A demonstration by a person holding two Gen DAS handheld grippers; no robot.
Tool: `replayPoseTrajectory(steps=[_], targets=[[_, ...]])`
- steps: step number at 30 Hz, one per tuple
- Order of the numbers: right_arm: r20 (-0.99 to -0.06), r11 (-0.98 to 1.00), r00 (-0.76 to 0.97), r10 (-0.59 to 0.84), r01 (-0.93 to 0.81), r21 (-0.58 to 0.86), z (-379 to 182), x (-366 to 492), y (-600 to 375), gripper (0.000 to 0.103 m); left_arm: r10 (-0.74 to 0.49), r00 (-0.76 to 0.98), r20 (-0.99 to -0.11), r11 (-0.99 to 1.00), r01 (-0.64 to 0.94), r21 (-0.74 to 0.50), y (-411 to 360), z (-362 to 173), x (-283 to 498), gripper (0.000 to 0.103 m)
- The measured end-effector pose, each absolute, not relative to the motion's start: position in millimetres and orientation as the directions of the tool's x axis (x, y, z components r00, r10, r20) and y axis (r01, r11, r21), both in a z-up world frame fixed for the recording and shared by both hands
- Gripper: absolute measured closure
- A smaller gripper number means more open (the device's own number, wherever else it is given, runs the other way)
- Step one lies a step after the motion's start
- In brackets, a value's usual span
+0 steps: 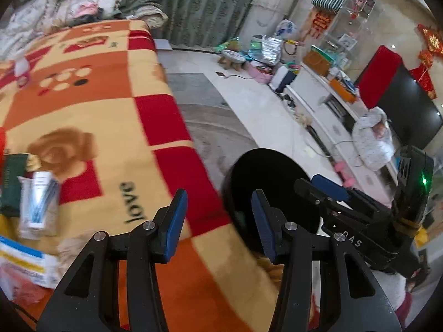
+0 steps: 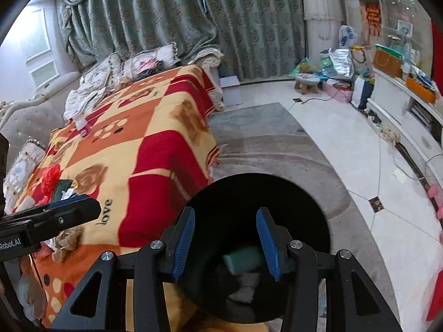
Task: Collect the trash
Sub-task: 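Move both open tools back over the items on the bed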
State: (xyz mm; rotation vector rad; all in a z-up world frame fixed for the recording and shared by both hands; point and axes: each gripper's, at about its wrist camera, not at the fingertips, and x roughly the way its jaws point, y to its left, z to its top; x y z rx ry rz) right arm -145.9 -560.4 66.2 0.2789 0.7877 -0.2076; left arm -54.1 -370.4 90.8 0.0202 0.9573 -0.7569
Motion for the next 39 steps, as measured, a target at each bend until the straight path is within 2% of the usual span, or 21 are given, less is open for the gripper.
replayPoseTrajectory(steps=[7,12,17,34,39], targets=[[-0.722,0.960,0.691,-0.039,0.226,0.164,68,-134,-525,0.058,-0.510,0.419,-0.752,0.797,0.560,-0.228,-337,93,-55,0.056],[-0.717,0.970,0.697,-0.010,0.182,0.164,72,-125,-499,0.049,-0.469,0.467,-0.749,0.827,0.529,-0.188,-312,97,-56,0.056],[-0.713,0.978,0.700,0.023,0.133,0.162,76,-114,-472,0.047,-0.442,0.502,-0.744,0.851,0.496,-0.170,-287,103,-56,0.056],[-0.711,0.984,0.686,0.152,-0.035,0.177,80,-80,-383,0.041,-0.396,0.549,-0.737,0.898,0.399,-0.185,-190,124,-55,0.056],[-0.715,0.980,0.673,0.190,-0.083,0.182,79,-72,-359,0.037,-0.381,0.554,-0.740,0.917,0.331,-0.224,-146,124,-44,0.049]])
